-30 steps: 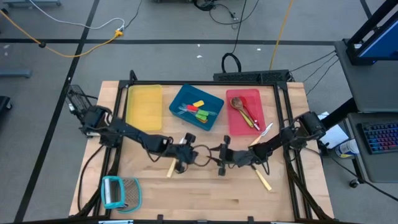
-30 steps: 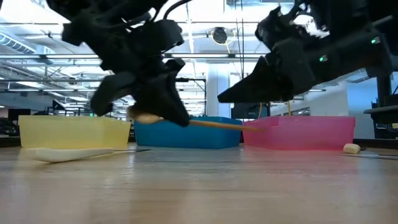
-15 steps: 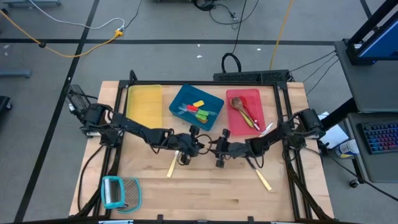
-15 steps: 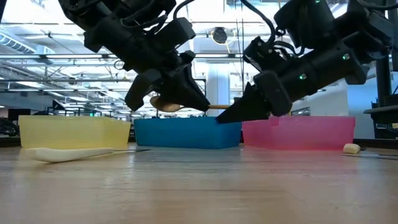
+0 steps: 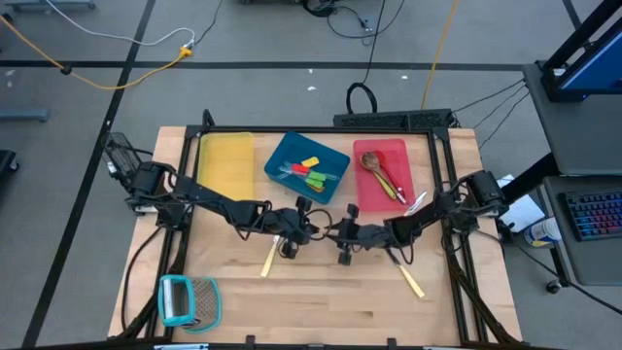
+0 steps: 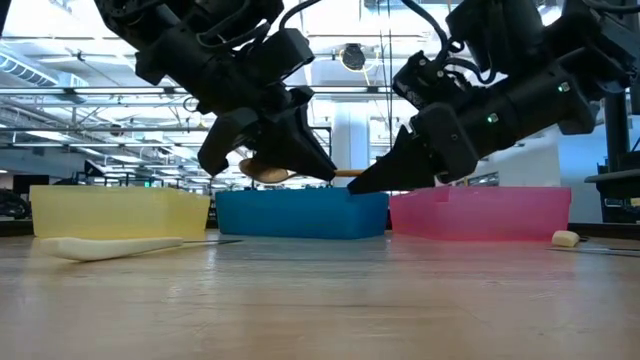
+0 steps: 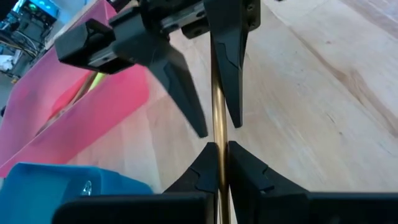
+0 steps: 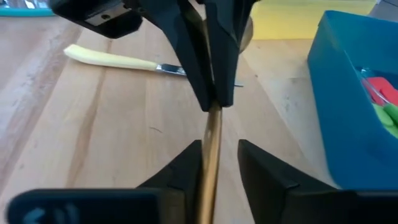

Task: Pick & Place Kitchen Items
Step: Put the golden spoon into the pink bin

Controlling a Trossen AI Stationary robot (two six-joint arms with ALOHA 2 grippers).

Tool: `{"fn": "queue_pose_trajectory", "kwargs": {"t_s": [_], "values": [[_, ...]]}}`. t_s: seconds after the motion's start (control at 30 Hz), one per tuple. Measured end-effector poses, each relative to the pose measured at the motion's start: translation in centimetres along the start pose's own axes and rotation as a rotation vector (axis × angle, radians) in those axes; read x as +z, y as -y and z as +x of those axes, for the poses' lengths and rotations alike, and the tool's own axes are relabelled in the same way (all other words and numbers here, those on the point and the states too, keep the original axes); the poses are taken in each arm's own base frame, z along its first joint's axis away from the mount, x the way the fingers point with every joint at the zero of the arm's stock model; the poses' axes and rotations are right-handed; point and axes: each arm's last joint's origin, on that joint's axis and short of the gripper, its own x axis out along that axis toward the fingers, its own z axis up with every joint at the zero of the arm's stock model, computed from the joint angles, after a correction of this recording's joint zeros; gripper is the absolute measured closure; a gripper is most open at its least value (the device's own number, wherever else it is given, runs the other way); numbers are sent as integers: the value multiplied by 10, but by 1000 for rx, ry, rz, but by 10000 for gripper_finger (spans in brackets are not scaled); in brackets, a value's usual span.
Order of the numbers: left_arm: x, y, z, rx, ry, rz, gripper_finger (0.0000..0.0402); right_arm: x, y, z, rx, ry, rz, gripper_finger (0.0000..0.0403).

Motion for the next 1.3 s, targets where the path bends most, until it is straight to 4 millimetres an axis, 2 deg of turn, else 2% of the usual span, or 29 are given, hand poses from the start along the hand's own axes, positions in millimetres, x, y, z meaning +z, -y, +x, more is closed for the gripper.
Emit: {"fn": "queue_pose_trajectory", "kwargs": {"t_s": [0.23, 0.53, 1.0, 1.3], "values": [[0, 0, 0, -19, 3, -23, 383, 2, -2, -1, 11, 20, 6, 380], [1, 2, 0, -18, 8, -76, 377, 2, -7, -3, 24, 25, 8, 378], [4, 5, -2, 31, 0, -142, 258, -4, -9, -6, -56, -11, 70, 379], [12, 8, -3, 91, 35, -192, 243, 2, -6, -9, -149, 33, 151, 371]]}}
